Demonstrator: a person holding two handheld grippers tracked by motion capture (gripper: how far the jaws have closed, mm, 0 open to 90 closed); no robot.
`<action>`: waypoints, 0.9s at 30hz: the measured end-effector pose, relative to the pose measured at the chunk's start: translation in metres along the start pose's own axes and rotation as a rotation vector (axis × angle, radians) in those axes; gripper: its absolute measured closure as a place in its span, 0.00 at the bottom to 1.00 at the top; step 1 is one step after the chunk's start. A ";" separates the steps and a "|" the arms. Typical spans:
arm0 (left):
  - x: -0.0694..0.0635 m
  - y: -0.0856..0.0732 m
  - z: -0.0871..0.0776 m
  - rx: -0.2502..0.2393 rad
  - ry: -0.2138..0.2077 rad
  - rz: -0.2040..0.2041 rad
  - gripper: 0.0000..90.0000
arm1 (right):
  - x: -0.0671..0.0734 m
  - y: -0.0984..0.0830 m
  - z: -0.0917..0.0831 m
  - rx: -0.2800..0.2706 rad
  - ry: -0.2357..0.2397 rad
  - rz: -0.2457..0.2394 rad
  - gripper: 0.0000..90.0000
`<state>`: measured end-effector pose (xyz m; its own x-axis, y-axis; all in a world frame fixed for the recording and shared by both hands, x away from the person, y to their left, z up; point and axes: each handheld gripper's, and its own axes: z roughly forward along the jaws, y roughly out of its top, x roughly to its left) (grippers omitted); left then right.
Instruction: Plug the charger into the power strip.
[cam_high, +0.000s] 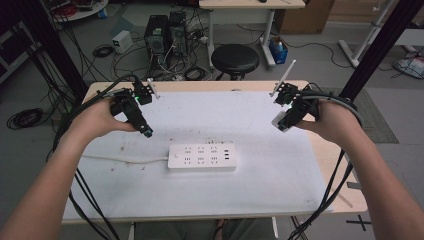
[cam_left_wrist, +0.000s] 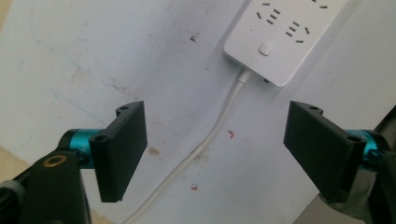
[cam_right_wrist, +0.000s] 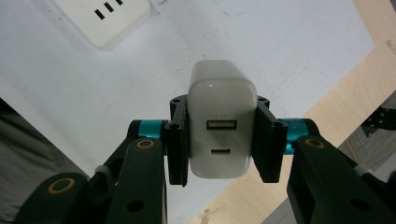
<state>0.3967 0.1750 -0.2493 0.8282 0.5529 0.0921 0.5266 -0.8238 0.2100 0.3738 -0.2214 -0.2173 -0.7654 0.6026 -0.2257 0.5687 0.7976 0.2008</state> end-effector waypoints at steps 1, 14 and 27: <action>0.000 -0.001 0.002 0.004 -0.005 0.001 0.21 | 0.002 0.002 0.001 -0.003 0.000 -0.011 0.69; -0.003 -0.008 0.015 -0.009 -0.022 0.023 0.21 | 0.018 0.032 0.011 0.008 0.002 -0.082 0.69; -0.001 -0.020 0.013 0.001 -0.010 -0.022 0.21 | 0.028 0.078 0.035 -0.005 0.047 -0.223 0.69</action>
<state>0.3881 0.1894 -0.2667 0.8181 0.5698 0.0776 0.5451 -0.8114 0.2108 0.4072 -0.1411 -0.2416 -0.8851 0.4098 -0.2206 0.3828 0.9106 0.1556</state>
